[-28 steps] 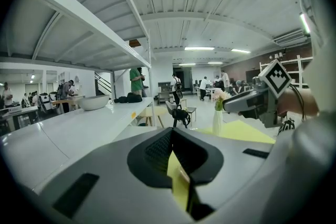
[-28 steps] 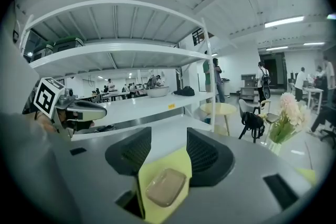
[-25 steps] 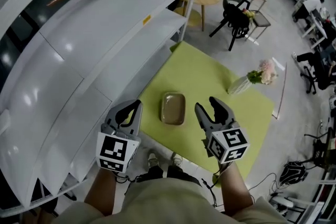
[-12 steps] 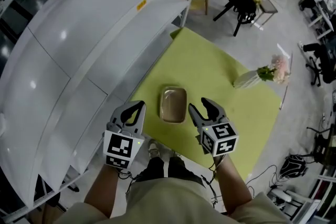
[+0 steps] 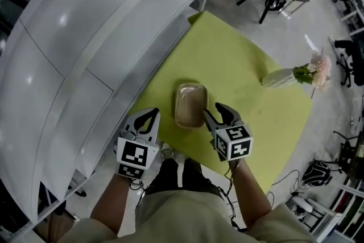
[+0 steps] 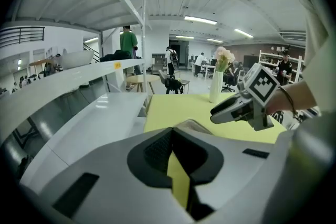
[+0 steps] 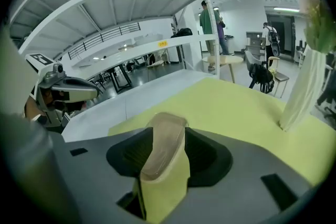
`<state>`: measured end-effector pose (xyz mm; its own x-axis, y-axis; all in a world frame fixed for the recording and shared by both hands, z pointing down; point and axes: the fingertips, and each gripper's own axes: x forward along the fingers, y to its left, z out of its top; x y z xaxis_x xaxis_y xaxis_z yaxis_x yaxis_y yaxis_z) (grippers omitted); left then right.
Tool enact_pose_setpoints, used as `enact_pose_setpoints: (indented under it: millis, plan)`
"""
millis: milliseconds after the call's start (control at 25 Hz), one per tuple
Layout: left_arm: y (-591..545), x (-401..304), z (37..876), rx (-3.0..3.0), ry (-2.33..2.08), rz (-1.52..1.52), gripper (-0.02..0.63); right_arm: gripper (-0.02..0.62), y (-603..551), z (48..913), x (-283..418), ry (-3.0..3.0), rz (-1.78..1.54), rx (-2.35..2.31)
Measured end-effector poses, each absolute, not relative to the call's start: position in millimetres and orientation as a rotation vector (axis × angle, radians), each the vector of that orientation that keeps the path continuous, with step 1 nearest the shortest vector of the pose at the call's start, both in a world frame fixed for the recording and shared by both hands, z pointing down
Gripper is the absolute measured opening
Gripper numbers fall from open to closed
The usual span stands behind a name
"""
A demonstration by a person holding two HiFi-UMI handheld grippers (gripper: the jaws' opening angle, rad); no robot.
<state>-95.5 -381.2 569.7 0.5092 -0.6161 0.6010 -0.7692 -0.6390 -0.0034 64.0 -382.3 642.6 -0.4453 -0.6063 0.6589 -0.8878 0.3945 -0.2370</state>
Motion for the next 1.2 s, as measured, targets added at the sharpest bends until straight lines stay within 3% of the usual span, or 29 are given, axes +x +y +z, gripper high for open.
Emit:
enact_pose_setpoints:
  millis: [480, 800, 1200]
  plan:
    - [-367.2, -97.8, 611.8, 2.362, -1.108, 0.803, 0.005, 0.158, -379.6, 694.5, 68.8, -2.095, 0.920, 1.266]
    - [-358.6, -104.5, 616.1, 2.340, -1.122, 0.802, 0.005, 0.026, -376.9, 703.7, 71.1, -2.073, 0.958, 1.283]
    - [-355.2, -108.0, 579.2, 2.385, -1.186, 0.748, 0.005, 0.023, -385.0, 647.2, 72.2, -2.159, 0.899, 1.364]
